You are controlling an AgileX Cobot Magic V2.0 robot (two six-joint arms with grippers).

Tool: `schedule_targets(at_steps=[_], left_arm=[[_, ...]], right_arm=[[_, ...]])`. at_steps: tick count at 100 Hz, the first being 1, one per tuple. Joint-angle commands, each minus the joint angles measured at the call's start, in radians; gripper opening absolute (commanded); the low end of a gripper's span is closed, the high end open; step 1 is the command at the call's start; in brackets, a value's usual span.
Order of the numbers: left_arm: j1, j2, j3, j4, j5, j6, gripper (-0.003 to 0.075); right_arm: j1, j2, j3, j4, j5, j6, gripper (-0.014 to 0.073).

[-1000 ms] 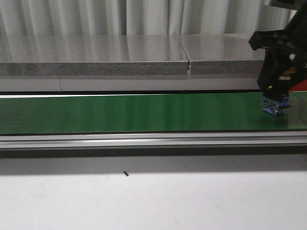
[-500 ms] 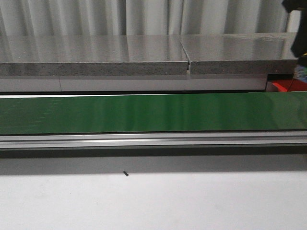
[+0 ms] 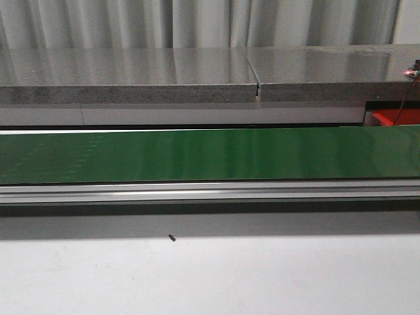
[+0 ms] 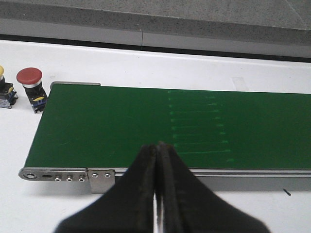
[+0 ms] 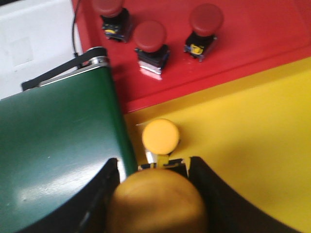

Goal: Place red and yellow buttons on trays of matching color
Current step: 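Carry the yellow button onto the yellow tray and release it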

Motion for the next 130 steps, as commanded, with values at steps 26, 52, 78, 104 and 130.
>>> schedule_targets(at_steps=[26,52,78,104,130], left_arm=[[-0.008,0.003,-0.026,-0.027,-0.06,-0.001,-0.002],[-0.008,0.003,-0.026,-0.027,-0.06,-0.001,-0.002],[-0.008,0.003,-0.026,-0.027,-0.06,-0.001,-0.002],[-0.008,0.003,-0.026,-0.027,-0.06,-0.001,-0.002],[-0.008,0.003,-0.026,-0.027,-0.06,-0.001,-0.002]], right_arm=[[-0.209,0.023,-0.024,-0.011,-0.092,0.066,0.0258],[-0.227,0.18,-0.024,-0.008,-0.224,0.071,0.0258],[-0.202,0.357,-0.024,0.028,-0.33,0.077,0.0258],[-0.162,0.455,-0.025,0.077,-0.412,0.086,0.026],[-0.144,0.463,-0.025,0.067,-0.414,0.086,0.0608]])
